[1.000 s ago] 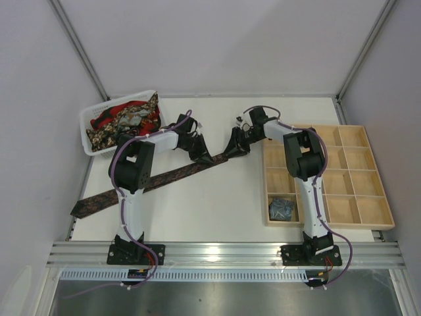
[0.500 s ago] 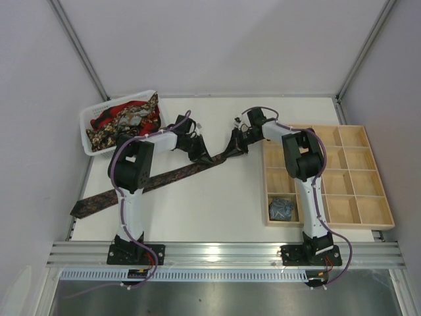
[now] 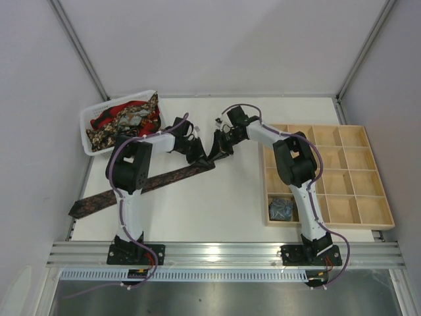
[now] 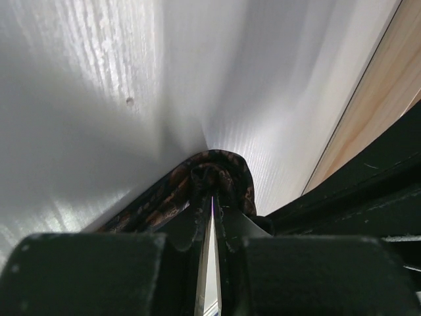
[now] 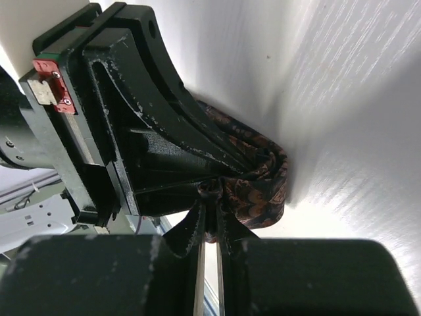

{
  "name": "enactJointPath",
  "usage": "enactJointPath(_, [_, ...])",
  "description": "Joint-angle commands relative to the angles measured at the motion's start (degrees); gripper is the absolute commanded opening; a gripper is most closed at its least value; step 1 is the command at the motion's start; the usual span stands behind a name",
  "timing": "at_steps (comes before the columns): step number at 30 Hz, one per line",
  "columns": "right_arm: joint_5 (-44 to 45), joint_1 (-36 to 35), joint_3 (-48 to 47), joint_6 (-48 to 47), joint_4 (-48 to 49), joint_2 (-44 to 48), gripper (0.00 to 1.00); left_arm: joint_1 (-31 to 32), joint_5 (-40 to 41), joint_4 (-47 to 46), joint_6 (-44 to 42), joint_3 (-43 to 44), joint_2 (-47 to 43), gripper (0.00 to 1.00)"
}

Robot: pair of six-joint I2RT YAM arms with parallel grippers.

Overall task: Roll the ties
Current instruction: Roll the tie

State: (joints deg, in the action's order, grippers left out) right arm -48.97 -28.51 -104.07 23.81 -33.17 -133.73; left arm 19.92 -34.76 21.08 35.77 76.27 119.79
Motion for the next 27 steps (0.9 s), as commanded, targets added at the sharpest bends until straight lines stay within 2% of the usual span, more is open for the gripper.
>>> enactJointPath(1, [0.89, -2.07, -1.57, 3.16, -1.11, 3.04, 0.0, 0.29, 5.32, 1.68, -3.16, -2.97, -0.25, 0.11])
enactJointPath(6, [4.31, -2.34, 0.01, 8.96, 1.17, 3.21, 0.0, 0.29, 5.84, 0.46, -3.42, -6.57, -2.71, 0.11])
enactJointPath(13, [8.01, -2.16, 4.13, 10.38, 2.06, 6.73, 0.0, 0.29, 6.9, -1.57, -3.16, -10.7, -7.28, 0.15])
enactJointPath(16, [8.1, -2.07, 5.54, 9.85, 1.62, 7.87, 0.0, 0.29, 6.9, -2.71, -2.37, -11.76, -9.04, 0.13])
enactJointPath(18, [8.19, -2.07, 6.16, 9.5, 1.09, 8.31, 0.0, 0.29, 6.81, -2.71, -2.11, -11.93, -9.74, 0.07])
enactJointPath(27, [8.28, -2.16, 8.01, 9.32, -0.05, 10.77, 0.0, 0.29, 8.75, 0.1, -2.9, -10.7, -10.1, 0.07])
